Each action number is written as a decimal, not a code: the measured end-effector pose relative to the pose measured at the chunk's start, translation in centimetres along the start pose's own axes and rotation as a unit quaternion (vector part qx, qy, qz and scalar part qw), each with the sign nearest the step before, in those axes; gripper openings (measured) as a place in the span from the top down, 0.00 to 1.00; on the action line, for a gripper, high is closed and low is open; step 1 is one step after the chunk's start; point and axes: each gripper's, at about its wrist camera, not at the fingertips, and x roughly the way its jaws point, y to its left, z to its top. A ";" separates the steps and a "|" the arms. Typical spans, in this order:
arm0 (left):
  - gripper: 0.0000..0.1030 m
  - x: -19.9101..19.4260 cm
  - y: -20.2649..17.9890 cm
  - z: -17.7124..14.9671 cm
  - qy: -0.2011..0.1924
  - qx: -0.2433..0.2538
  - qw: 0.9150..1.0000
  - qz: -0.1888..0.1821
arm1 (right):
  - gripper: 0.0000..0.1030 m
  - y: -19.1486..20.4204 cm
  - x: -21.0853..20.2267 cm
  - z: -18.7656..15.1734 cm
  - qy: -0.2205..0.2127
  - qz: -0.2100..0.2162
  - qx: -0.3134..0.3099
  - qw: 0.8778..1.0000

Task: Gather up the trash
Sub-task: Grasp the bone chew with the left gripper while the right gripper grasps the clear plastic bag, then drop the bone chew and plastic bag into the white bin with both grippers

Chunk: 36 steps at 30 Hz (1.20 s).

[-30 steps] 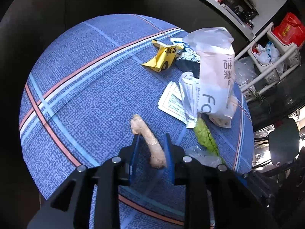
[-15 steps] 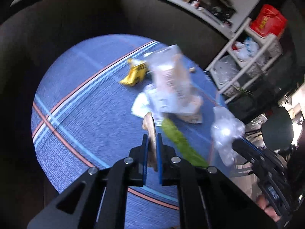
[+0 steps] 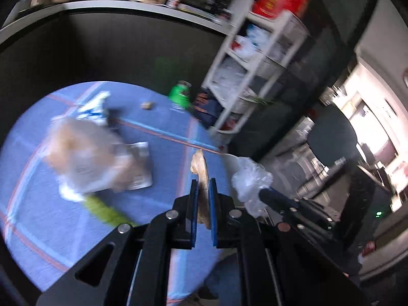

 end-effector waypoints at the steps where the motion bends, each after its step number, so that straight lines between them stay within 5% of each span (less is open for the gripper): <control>1: 0.91 1.0 -1.1 0.3 0.007 0.010 1.000 -0.006 | 0.99 -1.2 -0.1 -0.3 0.001 -0.008 0.010 1.000; 12: 0.91 14.3 -8.4 2.3 0.103 0.065 0.991 -0.054 | 0.99 -12.2 2.2 -4.9 0.033 -0.059 0.106 0.992; 22: 0.91 25.6 -9.9 1.6 0.185 0.087 0.979 -0.025 | 0.99 -17.4 7.2 -7.0 0.073 -0.065 0.125 0.987; 28: 0.90 29.2 -9.6 1.2 0.201 0.099 0.975 -0.006 | 0.96 -18.6 9.3 -7.3 0.087 -0.064 0.108 0.988; 30: 0.80 29.5 -9.7 1.4 0.193 0.102 0.976 -0.002 | 0.79 -18.6 9.9 -7.4 0.090 -0.066 0.092 0.989; 32: 0.42 29.4 -10.0 1.8 0.181 0.104 0.978 0.001 | 0.37 -18.3 10.1 -7.5 0.087 -0.073 0.076 0.991; 36: 0.26 28.4 -10.4 2.7 0.142 0.110 0.984 0.005 | 0.35 -18.0 9.4 -7.5 0.070 -0.072 0.069 0.993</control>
